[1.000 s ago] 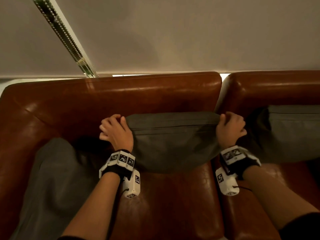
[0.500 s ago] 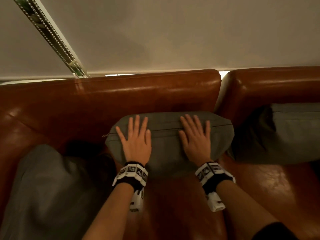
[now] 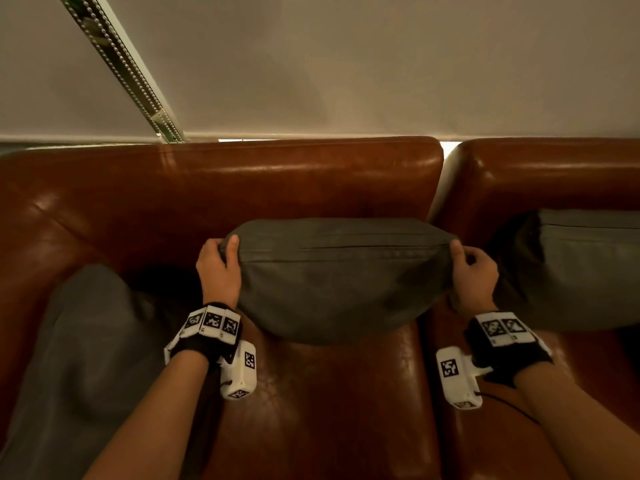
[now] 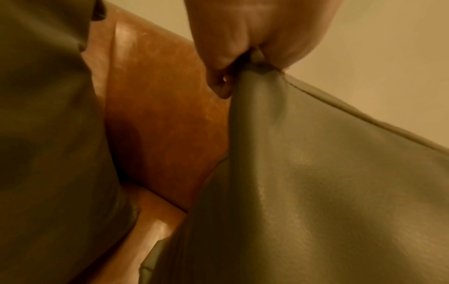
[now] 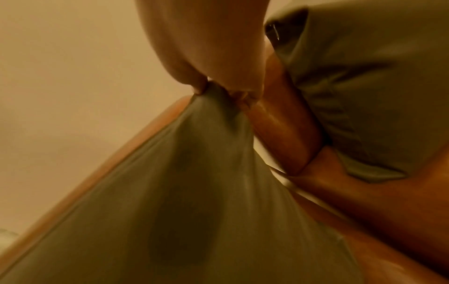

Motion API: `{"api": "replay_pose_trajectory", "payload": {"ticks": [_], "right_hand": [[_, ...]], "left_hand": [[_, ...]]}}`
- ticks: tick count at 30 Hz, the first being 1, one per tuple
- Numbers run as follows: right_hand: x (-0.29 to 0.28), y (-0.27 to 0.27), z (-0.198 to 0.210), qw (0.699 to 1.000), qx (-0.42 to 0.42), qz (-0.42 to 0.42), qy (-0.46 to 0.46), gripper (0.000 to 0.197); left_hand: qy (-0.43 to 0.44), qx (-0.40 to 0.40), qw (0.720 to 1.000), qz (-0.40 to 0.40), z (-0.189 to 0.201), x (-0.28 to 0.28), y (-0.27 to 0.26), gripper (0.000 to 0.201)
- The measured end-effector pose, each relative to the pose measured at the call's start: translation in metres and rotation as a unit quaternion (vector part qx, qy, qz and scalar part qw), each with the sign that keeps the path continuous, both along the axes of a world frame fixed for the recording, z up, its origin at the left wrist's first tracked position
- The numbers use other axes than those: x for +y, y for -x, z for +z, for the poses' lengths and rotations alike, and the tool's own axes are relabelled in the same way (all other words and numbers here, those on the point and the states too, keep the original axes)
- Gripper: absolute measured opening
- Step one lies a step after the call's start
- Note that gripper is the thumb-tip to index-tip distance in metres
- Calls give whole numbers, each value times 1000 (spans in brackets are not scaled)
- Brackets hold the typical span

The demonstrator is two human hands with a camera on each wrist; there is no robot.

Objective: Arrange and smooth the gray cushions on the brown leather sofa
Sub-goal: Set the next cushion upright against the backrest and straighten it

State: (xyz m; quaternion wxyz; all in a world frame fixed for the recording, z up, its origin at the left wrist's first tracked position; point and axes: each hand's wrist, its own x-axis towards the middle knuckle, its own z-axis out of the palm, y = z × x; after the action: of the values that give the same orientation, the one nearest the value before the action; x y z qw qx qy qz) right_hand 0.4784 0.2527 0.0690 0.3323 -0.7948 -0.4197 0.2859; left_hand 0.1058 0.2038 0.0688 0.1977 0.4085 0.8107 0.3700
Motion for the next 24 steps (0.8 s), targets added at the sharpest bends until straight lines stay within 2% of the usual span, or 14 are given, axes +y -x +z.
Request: {"api": "replay_pose_trajectory", "payload": {"ticks": [9, 17, 24], "right_hand": [[2, 2, -3, 998, 51, -23, 27, 40], [6, 5, 1, 999, 23, -24, 41, 44], [6, 6, 6, 998, 23, -15, 52, 45]], "left_hand": [[55, -16, 998, 21, 3, 4, -5, 35], [38, -71, 995, 65, 10, 2, -7, 39], [69, -106, 991, 43, 4, 5, -1, 46]]}}
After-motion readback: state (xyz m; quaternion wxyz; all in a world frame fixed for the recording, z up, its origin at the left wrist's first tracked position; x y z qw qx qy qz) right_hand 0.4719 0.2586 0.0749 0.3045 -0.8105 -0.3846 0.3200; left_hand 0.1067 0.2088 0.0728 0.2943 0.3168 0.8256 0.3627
